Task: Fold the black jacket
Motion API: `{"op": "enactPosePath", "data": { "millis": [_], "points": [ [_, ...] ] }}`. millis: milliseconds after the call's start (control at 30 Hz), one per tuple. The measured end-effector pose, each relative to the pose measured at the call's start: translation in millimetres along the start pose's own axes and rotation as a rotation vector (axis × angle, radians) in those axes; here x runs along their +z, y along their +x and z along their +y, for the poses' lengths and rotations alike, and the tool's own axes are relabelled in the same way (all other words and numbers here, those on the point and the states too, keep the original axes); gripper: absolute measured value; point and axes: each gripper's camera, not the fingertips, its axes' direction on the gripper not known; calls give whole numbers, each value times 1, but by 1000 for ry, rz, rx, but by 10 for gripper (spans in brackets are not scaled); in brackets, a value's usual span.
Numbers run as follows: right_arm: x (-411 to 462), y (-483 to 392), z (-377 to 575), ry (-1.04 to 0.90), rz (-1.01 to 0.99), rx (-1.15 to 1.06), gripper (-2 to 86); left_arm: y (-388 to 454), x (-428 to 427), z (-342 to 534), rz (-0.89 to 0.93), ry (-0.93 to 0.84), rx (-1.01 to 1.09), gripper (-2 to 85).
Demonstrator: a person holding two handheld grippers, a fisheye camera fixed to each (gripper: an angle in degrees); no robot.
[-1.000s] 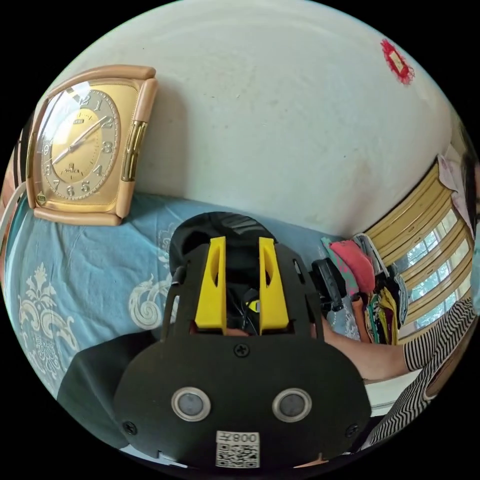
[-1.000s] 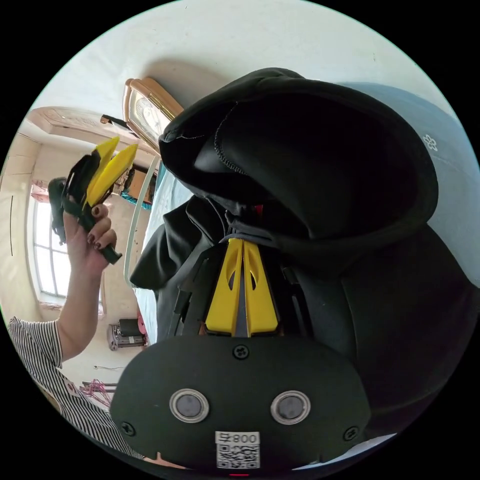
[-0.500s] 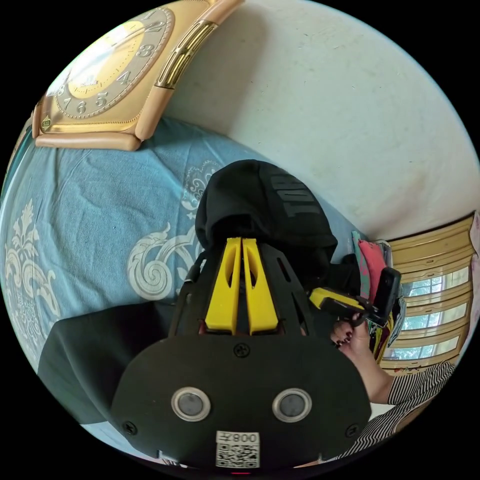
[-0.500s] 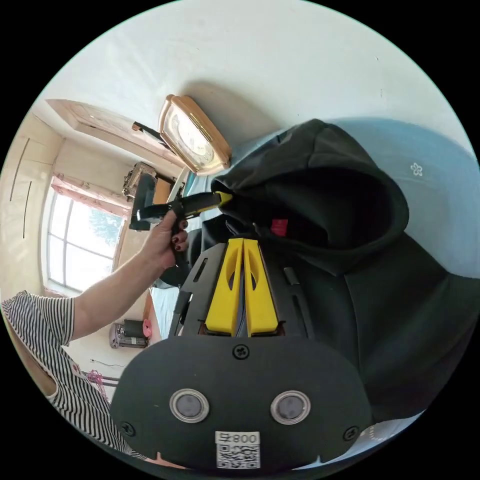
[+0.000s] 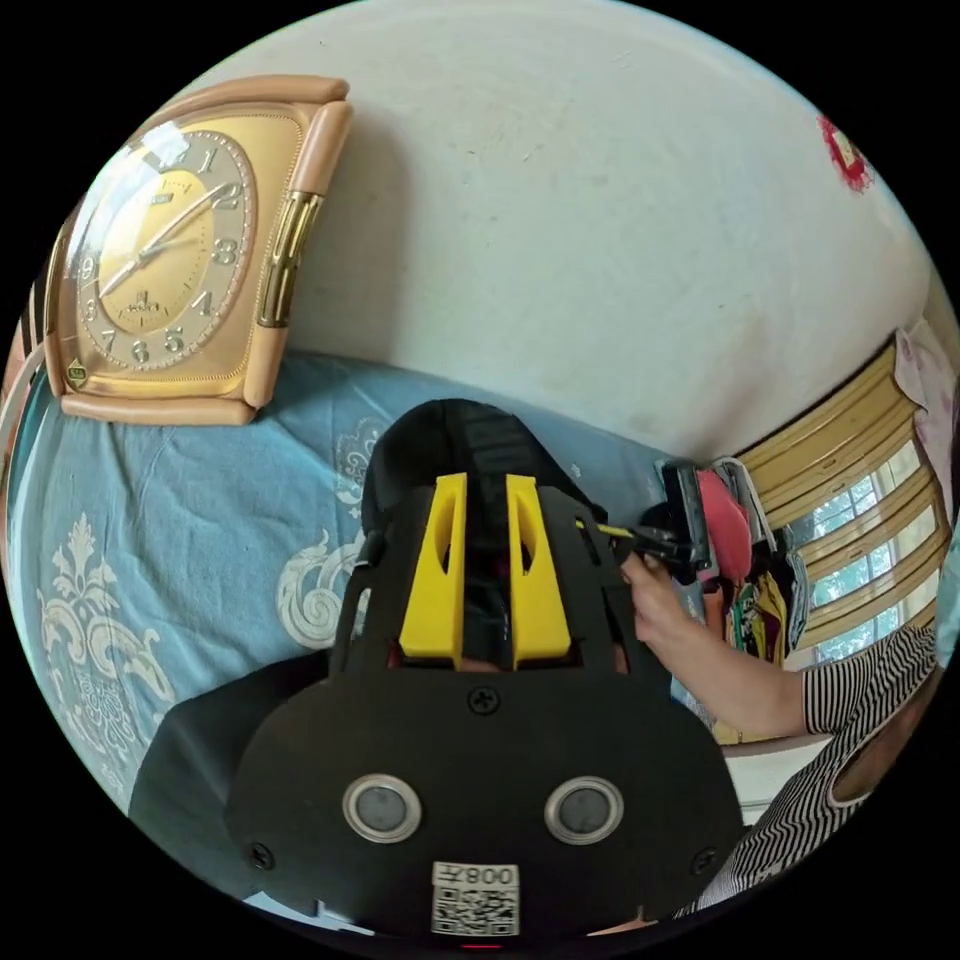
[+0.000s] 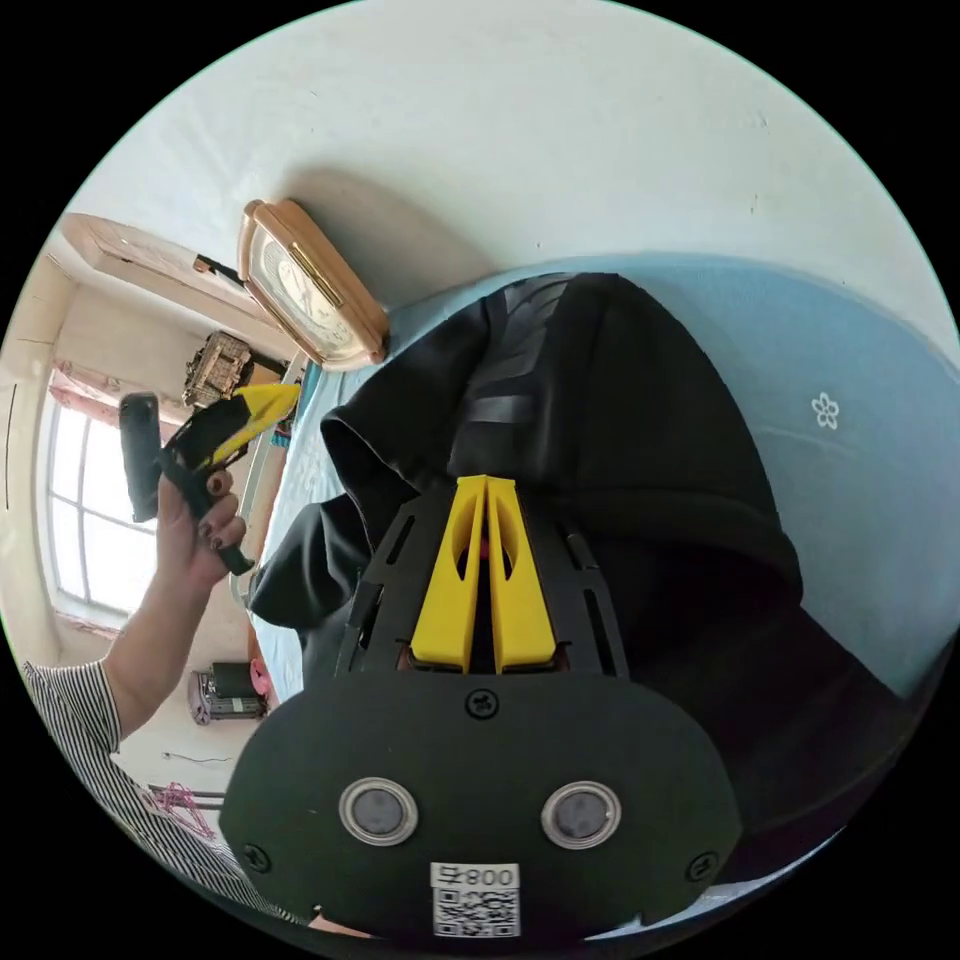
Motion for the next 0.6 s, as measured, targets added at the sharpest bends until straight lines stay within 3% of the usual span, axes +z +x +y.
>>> {"op": "enactPosePath", "data": {
  "millis": [167,333,400,600],
  "points": [
    [21,33,39,53,-70,25,1,-37,39,-33,-84,-156,-93,89],
    [38,62,70,82,-102,14,1,-47,78,-32,-47,-282,-137,33],
    [39,75,78,84,-144,35,1,-39,74,-31,-70,-251,-103,24],
    [19,91,127,163,-241,-24,1,12,17,-22,245,-11,151,15]
  ]
}}
